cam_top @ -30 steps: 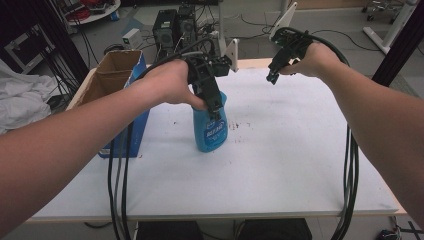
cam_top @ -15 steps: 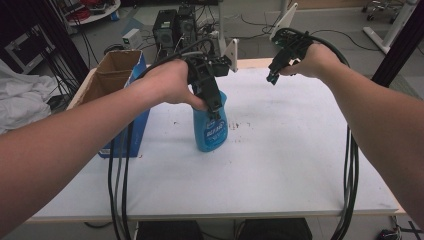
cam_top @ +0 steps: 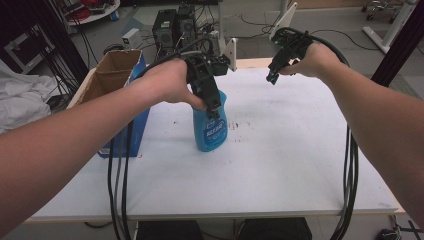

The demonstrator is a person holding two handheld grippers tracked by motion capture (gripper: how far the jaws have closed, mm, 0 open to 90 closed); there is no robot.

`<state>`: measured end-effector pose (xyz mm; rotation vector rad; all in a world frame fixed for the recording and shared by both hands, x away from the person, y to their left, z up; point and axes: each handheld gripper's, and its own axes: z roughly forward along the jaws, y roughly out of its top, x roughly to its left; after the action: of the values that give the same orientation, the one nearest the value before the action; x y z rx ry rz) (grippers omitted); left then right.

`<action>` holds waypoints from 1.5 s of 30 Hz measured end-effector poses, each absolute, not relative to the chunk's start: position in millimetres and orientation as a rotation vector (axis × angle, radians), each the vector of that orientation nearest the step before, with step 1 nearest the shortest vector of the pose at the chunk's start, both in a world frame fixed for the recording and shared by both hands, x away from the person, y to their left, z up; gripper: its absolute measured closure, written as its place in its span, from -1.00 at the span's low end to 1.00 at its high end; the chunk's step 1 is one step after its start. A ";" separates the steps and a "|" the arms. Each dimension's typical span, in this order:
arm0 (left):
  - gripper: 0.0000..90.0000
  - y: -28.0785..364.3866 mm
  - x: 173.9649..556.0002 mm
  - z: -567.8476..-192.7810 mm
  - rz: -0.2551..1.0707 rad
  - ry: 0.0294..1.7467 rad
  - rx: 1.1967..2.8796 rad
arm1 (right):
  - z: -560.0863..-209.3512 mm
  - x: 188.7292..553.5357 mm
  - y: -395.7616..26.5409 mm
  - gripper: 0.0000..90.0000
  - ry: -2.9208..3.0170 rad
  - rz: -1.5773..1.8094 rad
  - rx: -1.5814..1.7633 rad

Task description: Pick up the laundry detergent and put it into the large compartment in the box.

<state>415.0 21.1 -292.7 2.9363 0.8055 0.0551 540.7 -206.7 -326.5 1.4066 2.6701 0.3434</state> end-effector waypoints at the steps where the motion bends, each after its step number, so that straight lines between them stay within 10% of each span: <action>1: -0.46 21.1 415.1 -292.6 0.055 0.801 2.939 | -326.5 540.6 -206.4 -0.70 2.669 0.343 1.408; 45: -0.19 21.7 410.4 -289.2 0.034 0.764 2.935 | -326.2 539.7 -206.5 -0.70 2.673 0.345 1.408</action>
<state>410.4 21.7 -289.2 2.9349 0.7637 0.0336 539.7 -206.5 -326.2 1.4076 2.6726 0.3449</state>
